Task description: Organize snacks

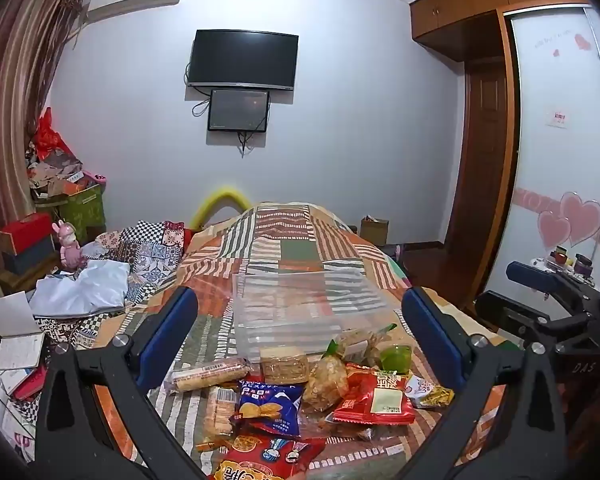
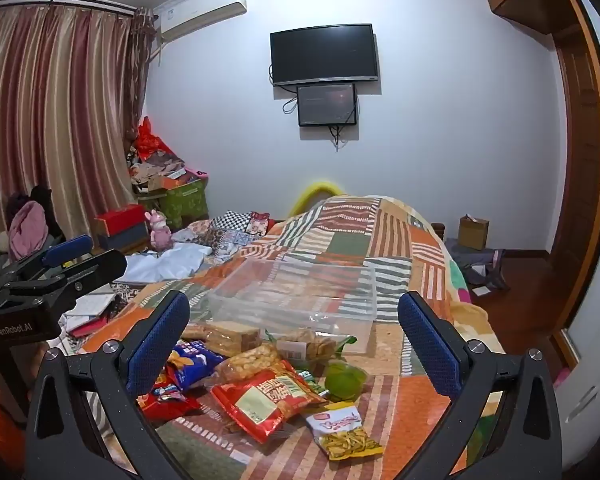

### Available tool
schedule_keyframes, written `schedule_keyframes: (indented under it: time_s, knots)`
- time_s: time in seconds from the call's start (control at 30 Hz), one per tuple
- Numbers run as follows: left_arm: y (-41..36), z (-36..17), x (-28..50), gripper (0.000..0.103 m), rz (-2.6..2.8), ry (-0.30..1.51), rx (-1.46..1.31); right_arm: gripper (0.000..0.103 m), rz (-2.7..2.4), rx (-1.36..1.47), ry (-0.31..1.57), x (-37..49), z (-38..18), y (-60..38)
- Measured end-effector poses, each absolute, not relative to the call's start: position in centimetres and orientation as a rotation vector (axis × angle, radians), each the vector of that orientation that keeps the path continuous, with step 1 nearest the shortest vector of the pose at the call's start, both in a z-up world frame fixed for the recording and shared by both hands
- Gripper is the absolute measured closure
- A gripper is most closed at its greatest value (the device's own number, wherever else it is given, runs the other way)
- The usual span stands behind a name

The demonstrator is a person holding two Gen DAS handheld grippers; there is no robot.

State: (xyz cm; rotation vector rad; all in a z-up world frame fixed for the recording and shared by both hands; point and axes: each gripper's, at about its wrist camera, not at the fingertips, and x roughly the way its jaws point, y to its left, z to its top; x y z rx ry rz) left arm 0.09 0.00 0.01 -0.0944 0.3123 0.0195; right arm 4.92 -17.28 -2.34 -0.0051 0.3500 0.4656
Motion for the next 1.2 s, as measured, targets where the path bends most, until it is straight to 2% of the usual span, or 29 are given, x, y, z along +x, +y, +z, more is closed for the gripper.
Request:
schedule_keyframes:
  time_s: [1.2]
  knots:
    - [0.0,-0.3,0.0,0.0,0.035,0.304,-0.09,0.0,0.456,0.022,0.368,5.0,-2.6,-17.4]
